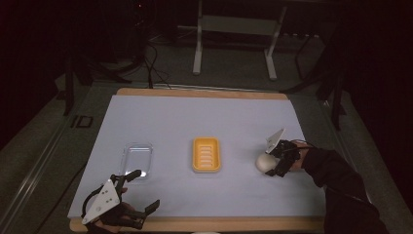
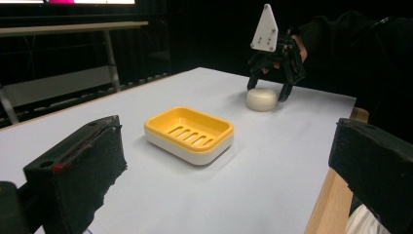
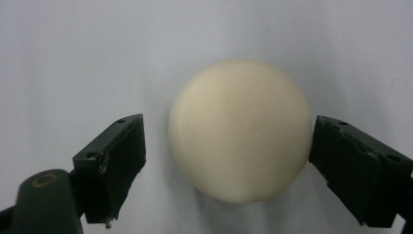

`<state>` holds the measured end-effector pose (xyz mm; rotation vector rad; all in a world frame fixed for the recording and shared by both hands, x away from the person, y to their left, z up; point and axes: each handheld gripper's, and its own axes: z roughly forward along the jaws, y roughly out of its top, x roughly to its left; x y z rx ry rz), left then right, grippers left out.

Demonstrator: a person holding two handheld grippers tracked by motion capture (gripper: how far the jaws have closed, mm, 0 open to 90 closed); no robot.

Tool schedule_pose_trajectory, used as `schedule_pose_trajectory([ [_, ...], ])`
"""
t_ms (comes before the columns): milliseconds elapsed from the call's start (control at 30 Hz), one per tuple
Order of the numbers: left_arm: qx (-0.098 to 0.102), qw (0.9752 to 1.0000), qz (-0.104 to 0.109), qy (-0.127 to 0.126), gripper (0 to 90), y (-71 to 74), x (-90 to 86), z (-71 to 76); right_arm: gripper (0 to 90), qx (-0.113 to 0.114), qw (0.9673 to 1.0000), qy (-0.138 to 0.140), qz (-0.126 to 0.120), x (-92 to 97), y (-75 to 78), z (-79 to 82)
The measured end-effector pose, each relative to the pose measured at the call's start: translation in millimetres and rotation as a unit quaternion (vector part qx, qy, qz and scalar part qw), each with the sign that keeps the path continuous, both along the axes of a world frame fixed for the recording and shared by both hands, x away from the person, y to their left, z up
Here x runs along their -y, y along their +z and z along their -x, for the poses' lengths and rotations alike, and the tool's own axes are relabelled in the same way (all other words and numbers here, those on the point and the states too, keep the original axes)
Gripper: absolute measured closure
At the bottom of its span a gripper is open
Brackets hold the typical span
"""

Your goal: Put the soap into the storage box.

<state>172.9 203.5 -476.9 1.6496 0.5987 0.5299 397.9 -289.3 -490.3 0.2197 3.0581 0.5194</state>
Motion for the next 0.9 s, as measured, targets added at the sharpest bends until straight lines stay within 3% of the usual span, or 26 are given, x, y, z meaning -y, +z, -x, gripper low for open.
schedule_pose_trajectory([
  [200, 0.001, 1.0, 0.0, 0.0, 0.1, 0.0, -0.2, 0.0, 15.8, -0.006, 1.0, -0.001, 0.005, -1.4, -6.7, -1.7],
  [467, 0.0, 1.0, 0.0, 0.0, 0.0, -0.2, 0.0, 0.0, 19.3, 0.002, 0.9999, 0.001, 0.015, -2.9, -10.8, -2.1],
  [667, -0.001, 1.0, -0.001, 0.0, 0.1, -0.4, 0.3, -0.2, 25.3, 0.003, 0.9994, 0.004, 0.033, -5.6, -13.3, -0.3],
  [767, -0.001, 1.0, 0.0, 0.0, 0.0, -0.4, 0.3, -0.4, 25.4, -0.006, 0.9991, 0.007, 0.042, -7.9, -12.3, 1.0],
  [900, -0.002, 1.0, -0.001, 0.0, 0.0, -0.5, 0.3, -0.5, 25.5, -0.034, 0.9985, 0.003, 0.044, -9.9, -10.2, 1.0],
])
